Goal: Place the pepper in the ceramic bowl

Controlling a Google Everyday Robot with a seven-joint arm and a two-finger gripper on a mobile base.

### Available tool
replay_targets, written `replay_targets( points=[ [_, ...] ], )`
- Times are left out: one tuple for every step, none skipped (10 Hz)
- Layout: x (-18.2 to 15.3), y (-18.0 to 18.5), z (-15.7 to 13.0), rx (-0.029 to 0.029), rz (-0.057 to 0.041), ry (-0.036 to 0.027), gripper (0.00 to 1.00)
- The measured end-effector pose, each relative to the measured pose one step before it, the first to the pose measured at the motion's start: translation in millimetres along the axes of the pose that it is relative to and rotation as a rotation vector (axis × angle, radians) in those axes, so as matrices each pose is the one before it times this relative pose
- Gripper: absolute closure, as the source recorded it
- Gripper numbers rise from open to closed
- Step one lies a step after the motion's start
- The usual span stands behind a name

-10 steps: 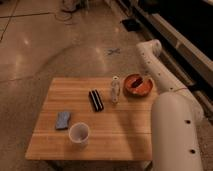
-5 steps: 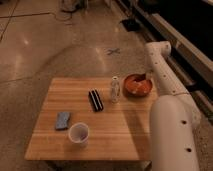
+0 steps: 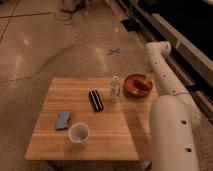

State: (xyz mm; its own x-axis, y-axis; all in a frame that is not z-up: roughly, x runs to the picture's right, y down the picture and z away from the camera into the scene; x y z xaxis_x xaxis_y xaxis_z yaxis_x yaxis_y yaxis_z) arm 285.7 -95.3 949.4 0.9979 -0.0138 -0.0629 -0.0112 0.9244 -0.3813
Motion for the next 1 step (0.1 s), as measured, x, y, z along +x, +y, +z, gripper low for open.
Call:
replay_targets(
  points=[
    [-0.91,-0.16,0.2,-0.00024,-0.00117,-0.00022,0.45]
  ],
)
